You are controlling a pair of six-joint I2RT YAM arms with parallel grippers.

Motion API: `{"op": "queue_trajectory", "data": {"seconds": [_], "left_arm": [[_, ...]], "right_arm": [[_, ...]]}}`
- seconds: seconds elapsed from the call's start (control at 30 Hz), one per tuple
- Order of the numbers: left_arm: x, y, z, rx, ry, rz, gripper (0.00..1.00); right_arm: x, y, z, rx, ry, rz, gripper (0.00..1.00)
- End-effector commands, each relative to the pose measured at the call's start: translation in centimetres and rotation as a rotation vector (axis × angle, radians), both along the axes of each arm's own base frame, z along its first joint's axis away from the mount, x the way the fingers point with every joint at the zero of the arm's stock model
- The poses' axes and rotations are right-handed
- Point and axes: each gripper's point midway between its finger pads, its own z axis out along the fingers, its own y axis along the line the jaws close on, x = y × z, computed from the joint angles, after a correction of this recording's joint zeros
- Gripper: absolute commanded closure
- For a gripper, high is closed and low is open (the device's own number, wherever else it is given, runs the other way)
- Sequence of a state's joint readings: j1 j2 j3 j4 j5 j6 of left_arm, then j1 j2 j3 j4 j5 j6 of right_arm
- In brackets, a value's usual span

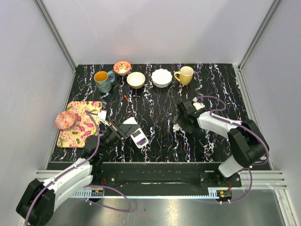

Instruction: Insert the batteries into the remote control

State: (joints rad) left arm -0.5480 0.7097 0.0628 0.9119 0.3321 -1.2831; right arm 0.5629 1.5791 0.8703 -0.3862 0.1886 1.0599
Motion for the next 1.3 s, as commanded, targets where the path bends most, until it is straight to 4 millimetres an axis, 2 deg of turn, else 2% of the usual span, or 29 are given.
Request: {"op": "queue_trajectory", "data": {"seconds": [0.0,0.07,0.13,0.2,0.23,0.27,0.37,0.5,0.7,0.93,1.27], "left_arm": [[0.1,0.5,0.9,-0.026,-0.042,0.025,1.00],[0.1,0.5,0.9,-0.025,-0.043,0.025,1.00],[0.0,0.4,0.7,-0.021,-0.044,0.023,1.00],[0.1,0.5,0.3,-0.014,-0.041,0.027,1.00],[0.1,0.5,0.1,-0.013,-0.038,0.030,1.00],[0.1,0.5,0.1,-0.015,-0.038,0.030,1.00],[-0.1,0.4,0.2,-0.015,-0.036,0.017,1.00],[-0.7,0.0,0.6,-0.010,-0.047,-0.025,1.00],[-1.0,0.0,0.7,-0.006,-0.059,-0.035,1.00],[-1.2,0.1,0.2,-0.007,-0.047,-0.037,1.00],[-1.4,0.0,0.1,-0.007,-0.046,-0.048,1.00]], "right_arm": [[1.1,-1.2,4.5,-0.137,-0.145,0.210,0.29],[1.2,-0.8,5.5,-0.191,-0.180,0.394,0.29],[1.7,0.6,6.8,-0.198,-0.227,0.575,0.29],[1.8,-0.3,6.7,-0.309,-0.213,0.726,0.29],[1.9,0.4,7.0,-0.302,-0.230,0.801,0.29],[2.1,0.1,6.9,-0.357,-0.243,0.889,0.30],[2.0,0.7,5.7,-0.381,-0.258,1.056,0.30],[1.5,0.9,3.3,-0.374,-0.210,1.145,0.28],[1.5,0.2,0.7,-0.412,-0.147,1.173,0.24],[1.0,-0.1,-0.8,-0.420,-0.151,1.191,0.21],[1.4,0.8,-2.4,-0.389,-0.108,1.237,0.26]]}}
